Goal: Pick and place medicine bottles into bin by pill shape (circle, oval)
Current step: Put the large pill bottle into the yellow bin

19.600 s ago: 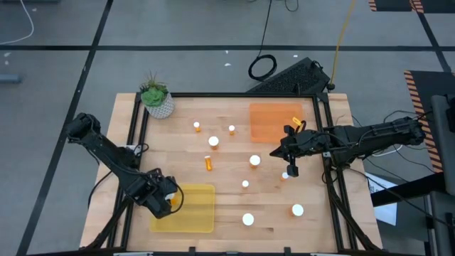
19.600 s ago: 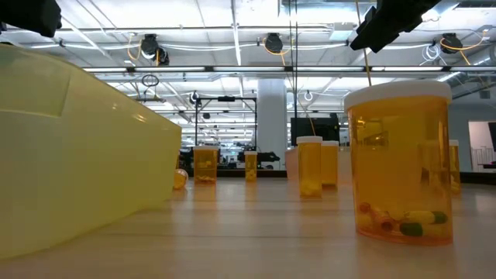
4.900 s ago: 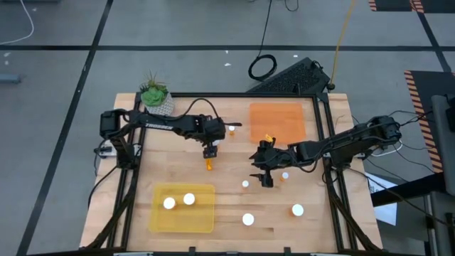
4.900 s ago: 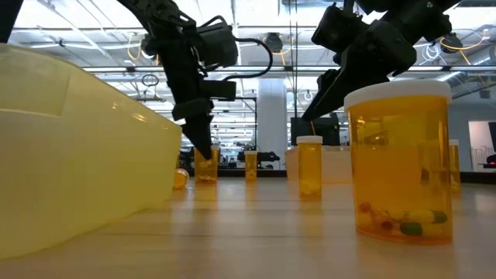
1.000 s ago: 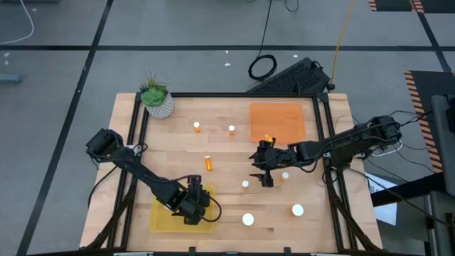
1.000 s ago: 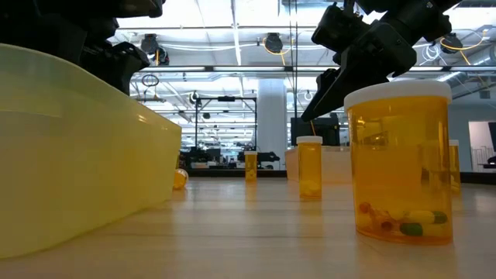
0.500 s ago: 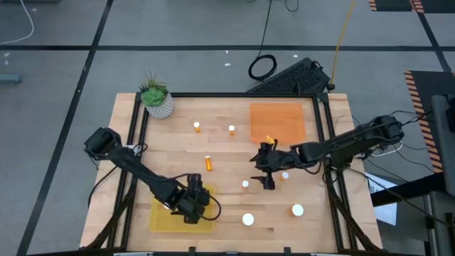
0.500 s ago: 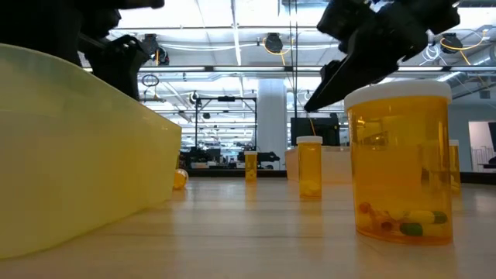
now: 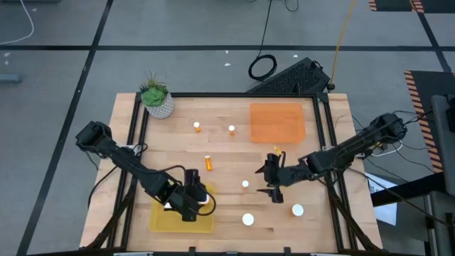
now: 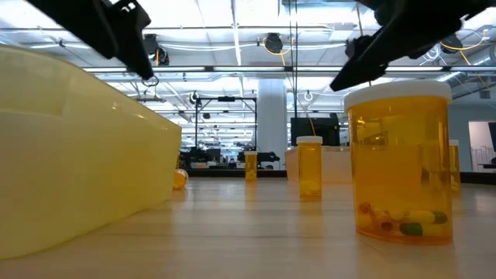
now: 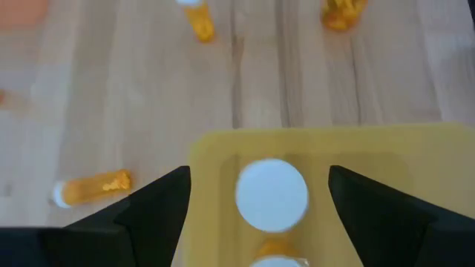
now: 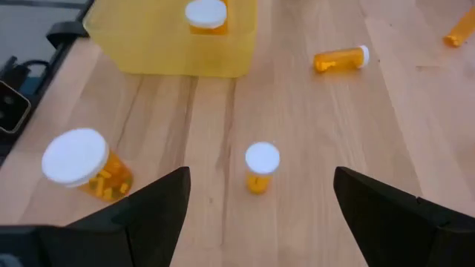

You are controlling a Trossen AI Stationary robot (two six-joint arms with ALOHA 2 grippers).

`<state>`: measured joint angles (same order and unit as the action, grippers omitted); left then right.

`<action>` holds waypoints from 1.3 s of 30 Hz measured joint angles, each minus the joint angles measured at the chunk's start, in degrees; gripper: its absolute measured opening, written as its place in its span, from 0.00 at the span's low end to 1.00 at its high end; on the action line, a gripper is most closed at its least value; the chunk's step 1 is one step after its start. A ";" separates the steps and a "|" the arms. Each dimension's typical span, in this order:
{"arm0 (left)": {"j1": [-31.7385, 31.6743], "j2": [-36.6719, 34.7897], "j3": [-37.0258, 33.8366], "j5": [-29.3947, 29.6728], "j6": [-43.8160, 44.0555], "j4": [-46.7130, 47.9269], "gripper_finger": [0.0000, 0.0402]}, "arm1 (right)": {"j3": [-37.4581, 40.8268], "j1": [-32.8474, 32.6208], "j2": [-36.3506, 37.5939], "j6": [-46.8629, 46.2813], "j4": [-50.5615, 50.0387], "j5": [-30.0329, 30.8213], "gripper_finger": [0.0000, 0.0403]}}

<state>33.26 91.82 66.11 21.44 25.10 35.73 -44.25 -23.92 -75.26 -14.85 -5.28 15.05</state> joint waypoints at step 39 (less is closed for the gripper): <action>-2.50 -0.58 0.00 4.12 -17.68 -23.73 0.81 | -0.02 -11.48 -28.79 -11.05 29.13 -7.72 0.55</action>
<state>30.75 91.24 66.11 25.56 7.42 12.00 -44.27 -35.40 -104.05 -25.90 23.85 7.33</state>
